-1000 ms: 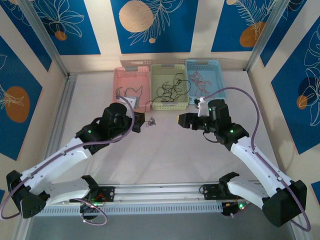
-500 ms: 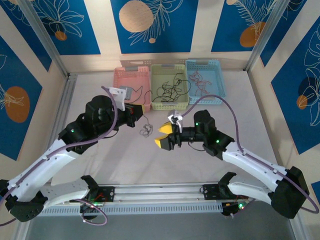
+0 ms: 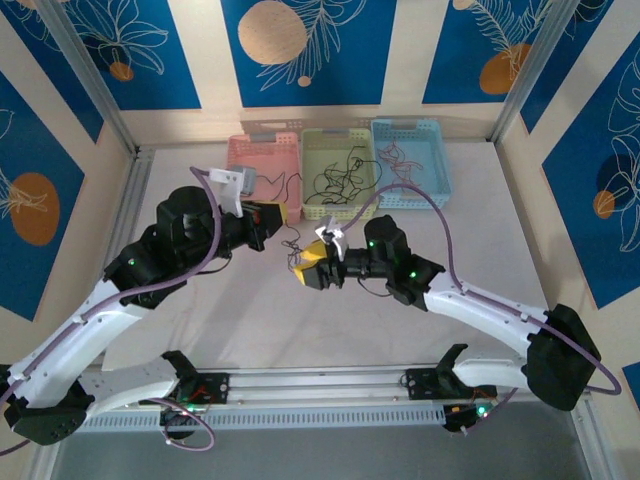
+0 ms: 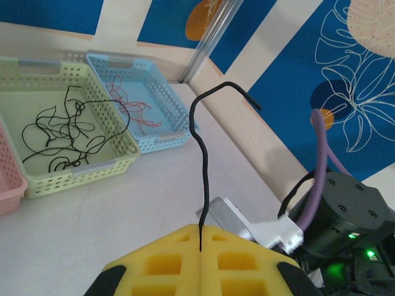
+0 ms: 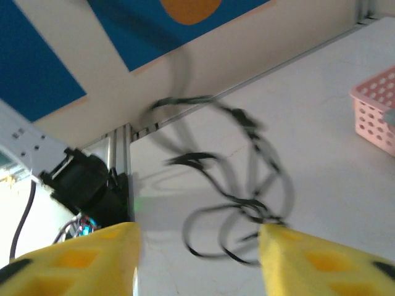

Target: Untangle the cables

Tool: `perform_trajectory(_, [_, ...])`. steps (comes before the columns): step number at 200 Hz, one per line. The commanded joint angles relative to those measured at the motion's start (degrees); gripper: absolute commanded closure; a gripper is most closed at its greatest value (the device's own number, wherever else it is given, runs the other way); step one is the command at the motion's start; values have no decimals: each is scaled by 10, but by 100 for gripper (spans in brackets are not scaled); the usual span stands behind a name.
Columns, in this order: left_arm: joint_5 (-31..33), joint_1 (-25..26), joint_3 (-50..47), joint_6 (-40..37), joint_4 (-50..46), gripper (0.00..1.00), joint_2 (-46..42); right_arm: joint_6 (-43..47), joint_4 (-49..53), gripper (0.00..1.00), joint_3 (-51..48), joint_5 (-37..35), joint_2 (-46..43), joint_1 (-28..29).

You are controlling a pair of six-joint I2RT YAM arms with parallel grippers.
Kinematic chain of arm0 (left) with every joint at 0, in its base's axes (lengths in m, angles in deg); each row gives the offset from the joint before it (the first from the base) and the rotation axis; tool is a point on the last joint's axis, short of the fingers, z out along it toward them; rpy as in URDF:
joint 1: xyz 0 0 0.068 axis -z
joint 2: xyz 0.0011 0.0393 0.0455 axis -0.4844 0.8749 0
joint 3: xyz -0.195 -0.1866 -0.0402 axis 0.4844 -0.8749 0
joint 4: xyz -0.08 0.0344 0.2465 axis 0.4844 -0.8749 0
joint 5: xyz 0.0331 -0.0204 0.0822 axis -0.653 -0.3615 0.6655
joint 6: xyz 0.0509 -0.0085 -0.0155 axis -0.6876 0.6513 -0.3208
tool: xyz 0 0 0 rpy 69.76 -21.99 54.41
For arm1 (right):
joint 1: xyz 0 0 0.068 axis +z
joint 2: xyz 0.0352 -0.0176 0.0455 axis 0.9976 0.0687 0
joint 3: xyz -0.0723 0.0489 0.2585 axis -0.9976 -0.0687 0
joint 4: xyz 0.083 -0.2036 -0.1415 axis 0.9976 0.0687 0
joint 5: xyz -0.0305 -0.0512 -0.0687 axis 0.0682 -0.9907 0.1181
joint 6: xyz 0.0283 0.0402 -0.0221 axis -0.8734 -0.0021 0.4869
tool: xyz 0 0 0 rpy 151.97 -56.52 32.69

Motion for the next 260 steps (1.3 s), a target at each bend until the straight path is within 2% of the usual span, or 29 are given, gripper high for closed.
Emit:
perform_trajectory(1, [-19,0,22,11,0,100,-7,3,-9,60,27,-28,7,-9])
perform_trajectory(24, [-17,-1,24,12,-2,100,-10,11,-6,83,28,-14,10,-11])
perform_trajectory(48, [-17,-1,27,12,-3,100,-13,15,-2,100,27,1,13,-13])
perform_trajectory(96, [23,0,33,-6,-19,100,-25,18,-8,100,0,-9,12,-27])
perform_trajectory(132, [96,-1,65,-42,-59,100,-44,6,-20,100,-54,-4,1,-54])
perform_trajectory(180, [184,-1,74,-76,-85,100,-76,-3,-24,98,-119,13,-57,-86])
perform_trajectory(217, [201,-1,89,-92,-91,100,-79,8,6,100,-126,-26,-79,-104])
perform_trajectory(246, [226,-1,112,-113,-103,100,-83,-12,10,100,-129,-89,-76,-132])
perform_trajectory(260, [227,-1,121,-121,-108,100,-81,-30,3,100,-131,-88,-77,-152])
